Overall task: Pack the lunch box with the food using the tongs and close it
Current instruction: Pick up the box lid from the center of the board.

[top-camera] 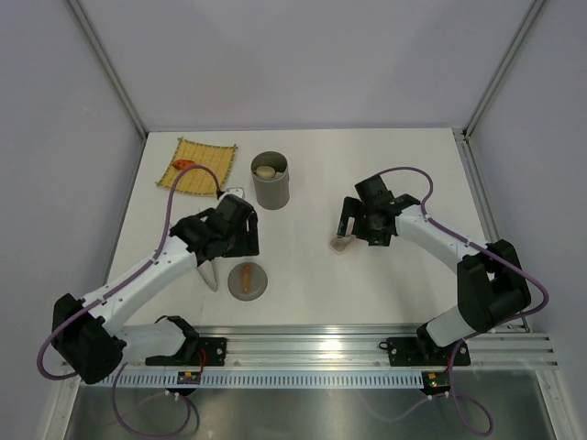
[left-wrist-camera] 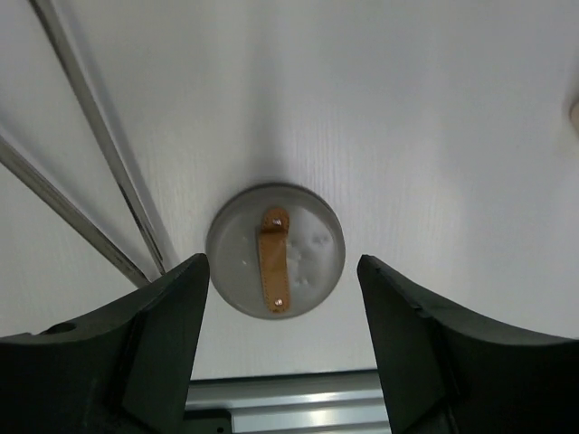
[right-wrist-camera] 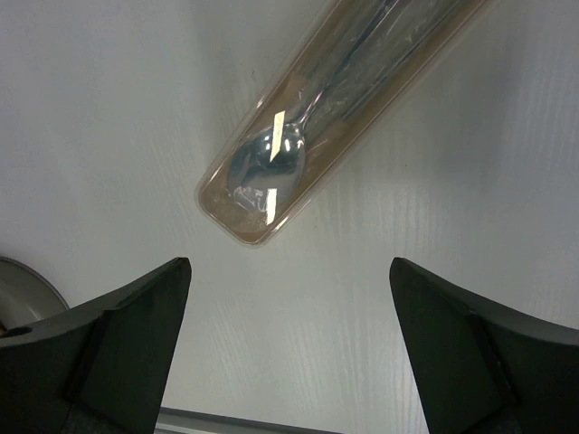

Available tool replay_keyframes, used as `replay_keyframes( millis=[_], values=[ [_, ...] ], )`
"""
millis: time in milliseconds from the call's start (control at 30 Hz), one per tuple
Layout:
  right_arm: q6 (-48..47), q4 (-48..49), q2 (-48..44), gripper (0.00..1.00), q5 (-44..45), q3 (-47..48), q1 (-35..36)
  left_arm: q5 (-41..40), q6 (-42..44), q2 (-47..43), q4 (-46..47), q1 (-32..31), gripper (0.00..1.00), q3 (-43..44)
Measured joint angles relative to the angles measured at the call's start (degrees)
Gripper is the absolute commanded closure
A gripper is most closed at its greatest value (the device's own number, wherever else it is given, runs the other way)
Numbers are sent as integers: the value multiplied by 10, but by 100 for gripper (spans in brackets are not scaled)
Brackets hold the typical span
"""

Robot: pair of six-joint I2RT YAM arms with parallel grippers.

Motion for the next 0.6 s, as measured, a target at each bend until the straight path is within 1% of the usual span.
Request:
replay_keyframes(
  millis=[100,133,200,333,433,600],
  values=[
    [1,-1,0,0,12,0,0,-5,-49,-4,-10,-72,33,-31],
    [2,-2,-1,0,18,0,0,-4,-63,-4,-11,-90,37,-42],
    [2,-3,-4,0,24,0,0,-4,-85,1,-10,-105,40,-60],
    [2,-6,-14,0,36,0,0,-9,-116,37,-4,-107,46,-84],
    [2,-8,-17,1,40,0,0,-19,-131,71,9,-107,48,-89],
    [2,-9,-18,1,45,0,0,-25,-138,101,43,-107,51,-110]
  ],
)
